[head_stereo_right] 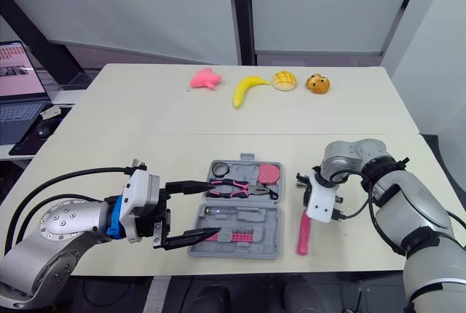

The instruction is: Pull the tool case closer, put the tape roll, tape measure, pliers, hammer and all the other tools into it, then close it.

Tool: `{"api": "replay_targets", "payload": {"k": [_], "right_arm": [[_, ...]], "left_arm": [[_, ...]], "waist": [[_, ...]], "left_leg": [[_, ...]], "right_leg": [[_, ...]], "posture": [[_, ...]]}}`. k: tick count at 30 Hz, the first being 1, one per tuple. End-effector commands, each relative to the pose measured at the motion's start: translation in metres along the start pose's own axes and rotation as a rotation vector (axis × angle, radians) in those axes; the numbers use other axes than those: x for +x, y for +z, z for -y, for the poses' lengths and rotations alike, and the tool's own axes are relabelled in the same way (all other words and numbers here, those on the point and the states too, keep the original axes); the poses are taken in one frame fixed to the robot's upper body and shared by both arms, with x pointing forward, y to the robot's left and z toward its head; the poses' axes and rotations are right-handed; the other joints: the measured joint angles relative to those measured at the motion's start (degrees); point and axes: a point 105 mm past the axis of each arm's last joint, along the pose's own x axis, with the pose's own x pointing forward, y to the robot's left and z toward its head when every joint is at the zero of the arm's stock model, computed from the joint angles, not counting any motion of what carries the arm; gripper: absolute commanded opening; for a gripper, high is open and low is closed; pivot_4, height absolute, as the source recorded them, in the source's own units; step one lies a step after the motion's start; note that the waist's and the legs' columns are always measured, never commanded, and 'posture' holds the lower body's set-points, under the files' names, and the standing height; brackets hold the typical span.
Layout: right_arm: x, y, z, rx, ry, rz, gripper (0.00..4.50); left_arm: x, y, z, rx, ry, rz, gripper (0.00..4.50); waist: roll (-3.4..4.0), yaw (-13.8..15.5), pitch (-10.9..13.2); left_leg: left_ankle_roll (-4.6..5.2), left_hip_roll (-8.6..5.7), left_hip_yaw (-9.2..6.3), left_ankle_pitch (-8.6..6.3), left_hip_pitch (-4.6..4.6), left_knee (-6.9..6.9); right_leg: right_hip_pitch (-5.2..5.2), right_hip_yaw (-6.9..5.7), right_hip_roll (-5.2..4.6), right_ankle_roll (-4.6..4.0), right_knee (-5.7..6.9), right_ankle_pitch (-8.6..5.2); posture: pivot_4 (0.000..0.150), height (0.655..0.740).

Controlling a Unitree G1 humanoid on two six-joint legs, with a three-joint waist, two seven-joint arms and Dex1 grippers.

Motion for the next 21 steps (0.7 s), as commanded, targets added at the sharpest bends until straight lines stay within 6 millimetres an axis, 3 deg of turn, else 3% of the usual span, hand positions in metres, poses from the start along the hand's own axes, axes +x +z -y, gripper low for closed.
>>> {"api": "replay_targets", "payload": {"k": [1, 21], "right_arm": [[-0.010, 0.001, 0.004, 0.004, -0.022, 0.000, 0.24], [-0.019, 0.008, -0.008, 0.100, 0.005, 0.017, 0.24]], "left_arm": [[0.000, 0.007, -0.002, 0.031, 0.010, 0.020, 4.50], [-0.002, 0.003, -0.004, 0.036, 0.013, 0.013, 4.50]], "waist": [[0.06, 0.03, 0.04], [0.18, 0.77, 0.12]], "left_leg": [[0.00, 0.00, 0.00, 0.00, -0.03, -0.01], [0.00, -0.01, 0.03, -0.01, -0.07, -0.04]], "right_leg": [[-0.03, 0.00, 0.00, 0.00, -0.01, 0.00], [-0.06, -0.01, -0.02, 0.01, -0.06, -0.01]], "posture": [[0.150, 0.7400], [0.150, 0.7400]]}}
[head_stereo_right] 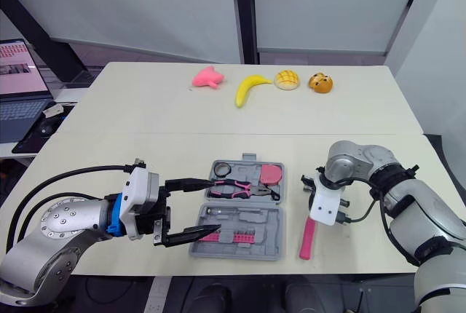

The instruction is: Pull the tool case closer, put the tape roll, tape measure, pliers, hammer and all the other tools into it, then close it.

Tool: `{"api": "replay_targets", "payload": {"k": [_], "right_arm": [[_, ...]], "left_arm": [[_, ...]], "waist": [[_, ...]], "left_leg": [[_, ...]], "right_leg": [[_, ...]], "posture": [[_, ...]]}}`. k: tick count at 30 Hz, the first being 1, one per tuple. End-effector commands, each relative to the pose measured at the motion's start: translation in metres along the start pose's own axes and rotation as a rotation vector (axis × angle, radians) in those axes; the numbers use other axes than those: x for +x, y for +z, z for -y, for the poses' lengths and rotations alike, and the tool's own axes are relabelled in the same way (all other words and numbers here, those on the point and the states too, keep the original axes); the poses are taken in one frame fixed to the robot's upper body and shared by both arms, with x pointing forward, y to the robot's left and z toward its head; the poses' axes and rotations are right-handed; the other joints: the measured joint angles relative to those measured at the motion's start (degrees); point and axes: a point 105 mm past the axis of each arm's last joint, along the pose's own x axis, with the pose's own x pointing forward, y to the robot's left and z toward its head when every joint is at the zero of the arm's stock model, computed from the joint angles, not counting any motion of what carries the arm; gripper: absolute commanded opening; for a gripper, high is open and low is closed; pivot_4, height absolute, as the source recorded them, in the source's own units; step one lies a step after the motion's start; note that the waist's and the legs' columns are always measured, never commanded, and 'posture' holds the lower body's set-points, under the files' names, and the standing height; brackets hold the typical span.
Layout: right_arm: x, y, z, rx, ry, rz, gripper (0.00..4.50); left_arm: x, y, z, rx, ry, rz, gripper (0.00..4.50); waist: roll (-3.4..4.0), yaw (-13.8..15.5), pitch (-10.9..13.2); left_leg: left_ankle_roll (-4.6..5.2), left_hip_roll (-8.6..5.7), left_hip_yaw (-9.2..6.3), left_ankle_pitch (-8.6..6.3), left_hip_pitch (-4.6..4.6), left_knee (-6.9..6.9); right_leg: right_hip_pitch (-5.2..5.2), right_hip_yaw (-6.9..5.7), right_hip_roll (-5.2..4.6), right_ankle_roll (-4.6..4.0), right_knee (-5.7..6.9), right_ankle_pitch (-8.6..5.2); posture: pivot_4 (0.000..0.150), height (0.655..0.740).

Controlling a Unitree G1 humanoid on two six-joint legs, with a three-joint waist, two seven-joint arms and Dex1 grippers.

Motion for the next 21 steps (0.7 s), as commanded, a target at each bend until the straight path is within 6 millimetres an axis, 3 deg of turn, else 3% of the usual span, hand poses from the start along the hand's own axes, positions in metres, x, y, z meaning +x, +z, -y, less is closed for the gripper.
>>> {"api": "replay_targets", "payload": {"k": [1, 13, 21], "right_arm": [[-0.014, -0.001, 0.003, 0.041, -0.058, -0.003, 0.24], [-0.047, 0.028, -0.016, 0.420, -0.198, 0.098, 0.24], [-0.060, 0.042, -0.047, 0.793, -0.315, 0.100, 0.24]], "left_arm": [[-0.002, 0.003, 0.000, 0.025, 0.002, 0.005, 4.50], [-0.004, 0.000, -0.001, 0.031, -0.017, -0.003, 4.50], [0.002, -0.002, -0.005, 0.040, -0.060, 0.013, 4.50]], "waist": [[0.01, 0.20, 0.01], [0.10, 1.10, 0.08], [0.13, 1.76, 0.10]], "left_leg": [[0.00, 0.00, 0.00, 0.00, 0.00, 0.00], [0.00, -0.01, -0.02, 0.00, -0.04, 0.00], [0.00, -0.03, 0.01, 0.00, -0.08, 0.02]], "right_leg": [[0.00, 0.00, 0.00, 0.00, 0.00, 0.00], [0.01, -0.03, -0.02, 0.01, -0.04, -0.01], [0.01, -0.01, -0.02, 0.09, -0.08, -0.06]], "posture": [[0.150, 0.7400], [0.150, 0.7400], [0.150, 0.7400]]}}
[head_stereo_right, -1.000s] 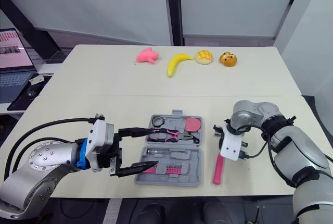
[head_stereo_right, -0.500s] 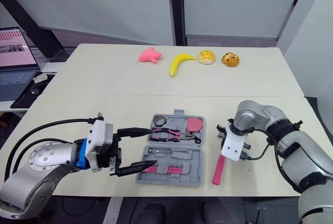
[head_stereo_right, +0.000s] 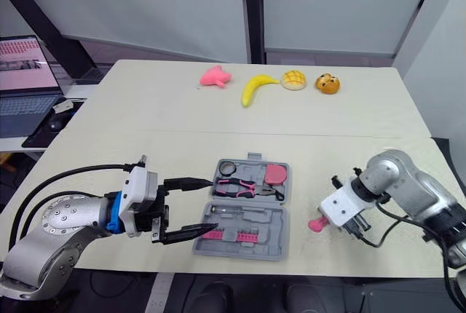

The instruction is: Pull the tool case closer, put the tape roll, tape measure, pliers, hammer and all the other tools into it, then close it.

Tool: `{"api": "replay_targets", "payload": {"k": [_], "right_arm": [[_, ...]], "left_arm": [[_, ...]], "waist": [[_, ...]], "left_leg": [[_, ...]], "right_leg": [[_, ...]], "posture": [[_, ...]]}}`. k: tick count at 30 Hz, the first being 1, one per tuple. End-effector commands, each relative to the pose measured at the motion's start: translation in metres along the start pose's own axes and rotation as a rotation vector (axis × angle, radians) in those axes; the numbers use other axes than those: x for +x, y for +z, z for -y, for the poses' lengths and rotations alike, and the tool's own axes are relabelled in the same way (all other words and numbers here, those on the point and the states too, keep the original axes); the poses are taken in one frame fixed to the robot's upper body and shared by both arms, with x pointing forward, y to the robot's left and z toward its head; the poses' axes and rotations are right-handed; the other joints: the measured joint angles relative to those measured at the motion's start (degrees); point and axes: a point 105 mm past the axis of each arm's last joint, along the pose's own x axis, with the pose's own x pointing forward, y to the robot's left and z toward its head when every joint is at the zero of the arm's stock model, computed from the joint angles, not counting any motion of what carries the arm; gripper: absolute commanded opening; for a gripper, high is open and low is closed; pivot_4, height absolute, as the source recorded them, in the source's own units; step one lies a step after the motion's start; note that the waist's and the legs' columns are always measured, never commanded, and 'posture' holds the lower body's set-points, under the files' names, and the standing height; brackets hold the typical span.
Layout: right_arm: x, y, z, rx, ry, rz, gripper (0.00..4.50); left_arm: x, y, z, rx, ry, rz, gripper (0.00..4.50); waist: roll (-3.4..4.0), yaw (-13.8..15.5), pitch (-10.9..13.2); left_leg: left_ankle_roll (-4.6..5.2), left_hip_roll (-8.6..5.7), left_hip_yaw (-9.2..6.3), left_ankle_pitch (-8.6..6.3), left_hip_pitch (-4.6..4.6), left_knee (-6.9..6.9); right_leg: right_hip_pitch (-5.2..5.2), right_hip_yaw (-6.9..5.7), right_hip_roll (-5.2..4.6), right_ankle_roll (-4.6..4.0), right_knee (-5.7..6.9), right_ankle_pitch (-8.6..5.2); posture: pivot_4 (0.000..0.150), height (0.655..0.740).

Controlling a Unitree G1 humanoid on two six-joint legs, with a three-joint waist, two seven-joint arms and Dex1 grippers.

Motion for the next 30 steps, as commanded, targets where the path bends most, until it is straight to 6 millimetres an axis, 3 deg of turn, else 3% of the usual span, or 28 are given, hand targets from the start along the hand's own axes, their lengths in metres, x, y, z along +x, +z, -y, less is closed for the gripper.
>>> {"api": "replay_targets", "payload": {"k": [1, 9, 19, 25, 30], "right_arm": [[-0.019, 0.003, 0.002, 0.089, -0.113, -0.005, 0.24], [-0.022, 0.003, -0.003, 0.211, -0.229, -0.022, 0.24], [-0.046, -0.019, -0.015, 0.281, -0.256, -0.189, 0.24], [-0.028, -0.036, -0.023, 0.405, -0.288, -0.190, 0.24], [-0.006, -0.035, -0.015, 0.573, -0.359, -0.090, 0.24]], "left_arm": [[0.003, 0.003, 0.000, 0.028, -0.026, 0.019, 4.50], [0.005, 0.001, -0.002, 0.036, -0.046, 0.027, 4.50], [0.011, 0.003, 0.002, 0.063, -0.081, 0.031, 4.50], [0.015, 0.003, 0.003, 0.080, -0.096, 0.029, 4.50], [0.015, 0.005, 0.004, 0.088, -0.104, 0.028, 4.50]], "waist": [[0.00, -0.04, 0.00], [-0.01, -0.10, 0.01], [-0.01, -0.01, 0.04], [-0.03, -0.07, 0.05], [-0.05, -0.10, 0.05]], "left_leg": [[0.00, 0.00, 0.00, 0.00, 0.00, 0.01], [0.00, 0.00, 0.05, 0.00, 0.00, 0.01], [-0.01, 0.00, 0.05, 0.00, -0.05, 0.00], [-0.01, 0.00, 0.07, 0.00, -0.04, 0.00], [-0.01, 0.00, 0.08, 0.00, -0.04, 0.01]], "right_leg": [[0.00, 0.00, 0.00, 0.01, 0.00, 0.00], [-0.02, 0.04, 0.01, 0.08, -0.01, -0.06], [-0.03, 0.03, -0.01, 0.09, -0.06, -0.07], [-0.03, 0.05, -0.01, 0.14, -0.06, -0.10], [-0.03, 0.07, 0.00, 0.12, -0.05, -0.09]], "posture": [[0.150, 0.7400], [0.150, 0.7400], [0.150, 0.7400], [0.150, 0.7400], [0.150, 0.7400]]}}
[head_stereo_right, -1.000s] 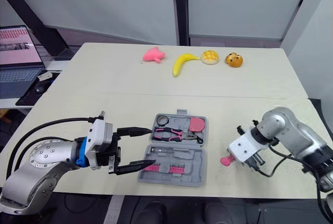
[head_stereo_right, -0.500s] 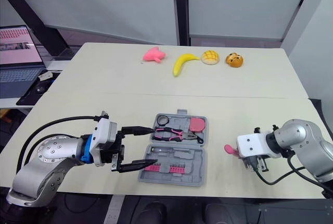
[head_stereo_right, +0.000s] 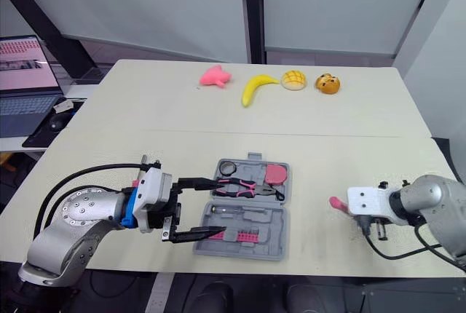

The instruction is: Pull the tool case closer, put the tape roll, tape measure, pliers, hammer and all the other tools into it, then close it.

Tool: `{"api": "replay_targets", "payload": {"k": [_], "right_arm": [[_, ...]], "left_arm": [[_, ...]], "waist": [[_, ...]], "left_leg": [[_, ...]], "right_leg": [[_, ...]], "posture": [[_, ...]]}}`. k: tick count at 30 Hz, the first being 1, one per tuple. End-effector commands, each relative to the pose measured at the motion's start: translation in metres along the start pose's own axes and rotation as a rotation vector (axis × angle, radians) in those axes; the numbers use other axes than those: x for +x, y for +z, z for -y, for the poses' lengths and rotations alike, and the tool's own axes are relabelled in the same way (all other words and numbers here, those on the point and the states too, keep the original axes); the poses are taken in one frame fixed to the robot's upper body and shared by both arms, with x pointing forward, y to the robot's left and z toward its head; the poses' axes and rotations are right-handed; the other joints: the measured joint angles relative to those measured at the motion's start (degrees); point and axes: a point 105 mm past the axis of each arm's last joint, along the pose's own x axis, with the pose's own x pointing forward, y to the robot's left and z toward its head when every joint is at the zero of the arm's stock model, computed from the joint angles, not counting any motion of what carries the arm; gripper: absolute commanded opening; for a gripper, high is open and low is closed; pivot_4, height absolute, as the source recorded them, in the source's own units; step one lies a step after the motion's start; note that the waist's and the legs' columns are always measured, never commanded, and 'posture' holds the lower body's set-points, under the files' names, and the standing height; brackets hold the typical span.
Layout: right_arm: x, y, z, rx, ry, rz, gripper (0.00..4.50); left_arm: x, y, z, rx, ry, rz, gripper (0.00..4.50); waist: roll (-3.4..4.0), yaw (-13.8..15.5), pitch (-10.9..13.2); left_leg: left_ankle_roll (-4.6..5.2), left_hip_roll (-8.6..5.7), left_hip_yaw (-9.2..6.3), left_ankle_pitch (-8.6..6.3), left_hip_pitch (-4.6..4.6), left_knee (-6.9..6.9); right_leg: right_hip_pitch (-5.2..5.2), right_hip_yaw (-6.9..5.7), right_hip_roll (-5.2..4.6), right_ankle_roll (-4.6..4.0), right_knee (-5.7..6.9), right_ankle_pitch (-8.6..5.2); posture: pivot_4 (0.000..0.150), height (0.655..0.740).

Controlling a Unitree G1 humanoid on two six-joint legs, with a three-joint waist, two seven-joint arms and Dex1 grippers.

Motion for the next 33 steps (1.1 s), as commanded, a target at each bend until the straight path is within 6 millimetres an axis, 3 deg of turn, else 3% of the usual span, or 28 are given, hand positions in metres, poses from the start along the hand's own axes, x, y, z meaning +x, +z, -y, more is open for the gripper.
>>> {"api": "replay_targets", "payload": {"k": [1, 4, 10, 19, 21, 28, 32, 33], "right_arm": [[0.011, 0.010, 0.010, 0.137, -0.074, 0.075, 0.24], [0.026, 0.016, 0.020, 0.283, -0.130, 0.138, 0.24], [0.045, 0.013, 0.030, 0.395, -0.172, 0.155, 0.24], [0.051, 0.011, 0.033, 0.474, -0.187, 0.175, 0.24], [0.049, 0.010, 0.035, 0.477, -0.203, 0.179, 0.94], [0.030, 0.010, 0.038, 0.435, -0.222, 0.242, 2.22], [0.030, 0.014, 0.033, 0.389, -0.213, 0.318, 3.09], [0.032, 0.013, 0.033, 0.383, -0.225, 0.329, 3.09]], "left_arm": [[0.001, 0.008, 0.003, 0.045, -0.021, 0.010, 4.50], [0.002, 0.008, 0.004, 0.049, -0.026, 0.009, 4.50], [0.001, 0.008, 0.004, 0.053, -0.026, 0.005, 4.50], [0.000, 0.010, 0.002, 0.054, -0.020, 0.002, 4.50], [0.000, 0.011, 0.002, 0.053, -0.019, 0.003, 4.50], [-0.002, 0.010, 0.000, 0.053, -0.012, -0.001, 4.50], [-0.002, 0.010, 0.000, 0.051, -0.012, -0.001, 4.50], [-0.002, 0.010, 0.000, 0.050, -0.012, 0.000, 4.50]], "waist": [[-0.02, 0.02, 0.00], [-0.06, -0.06, 0.01], [-0.04, 0.02, 0.02], [-0.10, -0.03, -0.01], [-0.10, -0.02, -0.01], [-0.08, 0.03, 0.00], [-0.08, 0.00, 0.00], [-0.08, -0.04, 0.00]], "left_leg": [[0.00, 0.00, -0.01, 0.00, 0.00, 0.00], [0.00, 0.00, -0.02, 0.00, -0.01, 0.01], [0.00, -0.01, -0.03, 0.00, -0.03, 0.00], [0.00, -0.01, -0.05, 0.00, 0.00, 0.01], [0.00, -0.01, -0.04, 0.00, 0.01, 0.01], [0.00, -0.01, -0.04, 0.00, -0.03, -0.01], [0.00, -0.01, -0.05, 0.00, -0.05, -0.02], [0.00, -0.01, -0.05, 0.00, -0.04, -0.02]], "right_leg": [[0.00, -0.01, 0.00, 0.00, 0.00, 0.00], [0.00, 0.00, 0.01, -0.03, 0.00, 0.02], [-0.01, -0.02, 0.00, -0.04, 0.00, 0.03], [0.02, -0.03, 0.01, -0.04, 0.00, 0.03], [0.02, -0.02, 0.01, -0.02, 0.01, 0.03], [-0.01, -0.03, 0.01, -0.03, 0.00, 0.03], [-0.01, -0.05, 0.01, -0.03, -0.01, 0.03], [-0.01, -0.04, 0.01, -0.03, -0.01, 0.03]], "posture": [[0.150, 0.7400], [0.150, 0.7400], [0.150, 0.7400], [0.150, 0.7400], [0.150, 0.7400], [0.150, 0.7400], [0.150, 0.7400], [0.150, 0.7400]]}}
